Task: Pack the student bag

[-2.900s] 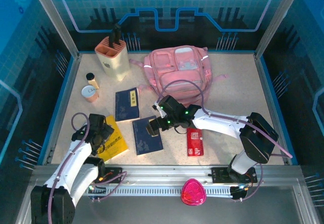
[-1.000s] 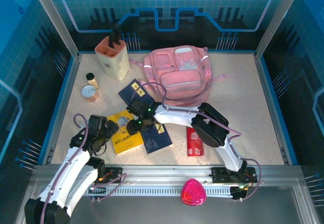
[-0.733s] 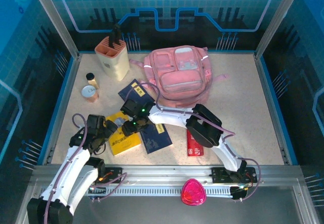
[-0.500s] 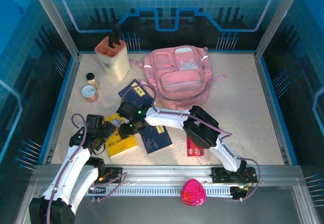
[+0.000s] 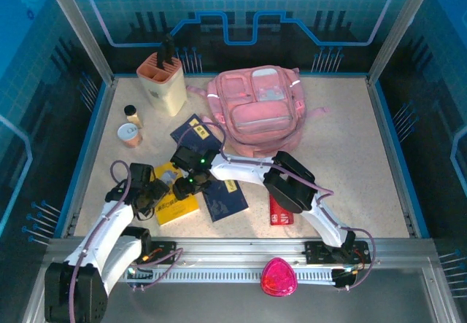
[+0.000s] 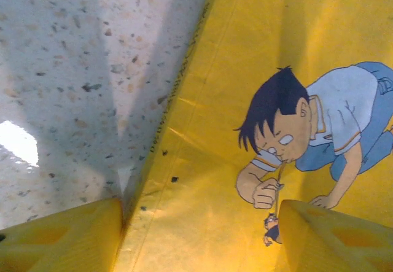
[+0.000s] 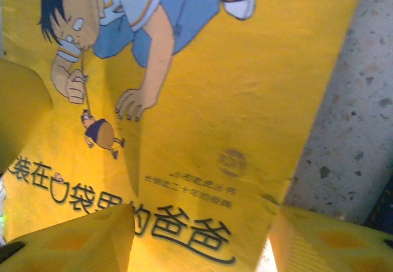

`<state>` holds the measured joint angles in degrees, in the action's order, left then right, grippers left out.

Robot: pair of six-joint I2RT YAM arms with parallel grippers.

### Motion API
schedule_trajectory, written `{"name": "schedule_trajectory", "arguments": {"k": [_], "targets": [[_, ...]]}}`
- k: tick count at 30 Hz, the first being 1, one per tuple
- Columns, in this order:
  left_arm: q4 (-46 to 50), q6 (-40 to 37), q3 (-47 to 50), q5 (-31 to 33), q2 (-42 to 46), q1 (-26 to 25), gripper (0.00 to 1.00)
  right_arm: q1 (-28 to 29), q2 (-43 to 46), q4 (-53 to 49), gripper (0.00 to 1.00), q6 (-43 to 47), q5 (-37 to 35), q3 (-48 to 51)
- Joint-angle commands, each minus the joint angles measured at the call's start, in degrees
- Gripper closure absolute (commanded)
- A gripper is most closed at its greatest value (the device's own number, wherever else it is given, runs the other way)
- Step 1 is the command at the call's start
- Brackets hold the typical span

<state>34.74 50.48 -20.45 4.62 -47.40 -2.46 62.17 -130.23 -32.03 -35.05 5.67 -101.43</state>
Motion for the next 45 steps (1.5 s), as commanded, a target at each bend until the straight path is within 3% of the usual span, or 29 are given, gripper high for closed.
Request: {"name": "schedule_trajectory", "arguments": {"k": [1,17,27,36,45], "targets": [[-2.50,0.74,1.57,-2.66,-0.55,0.35,0.37,0.10,-1.97,0.13,0.42,-0.64,4.12,-1.49],[-2.91,1.15,2.58,-3.17,1.00,0.26,0.50,-0.86,5.78,2.49,0.43,-2.94,10.04,-1.13],[-3.34,1.20,2.82,-3.35,0.90,0.17,0.52,-2.23,8.35,7.69,0.52,-7.39,16.10,3.58],[-3.36,1.39,2.86,-3.84,1.18,0.09,0.53,-2.67,7.01,8.39,0.67,-7.38,14.34,5.33],[-0.54,0.28,0.59,-2.32,1.99,0.09,0.49,-2.68,9.82,10.40,0.91,-7.39,13.80,7.19]]}}
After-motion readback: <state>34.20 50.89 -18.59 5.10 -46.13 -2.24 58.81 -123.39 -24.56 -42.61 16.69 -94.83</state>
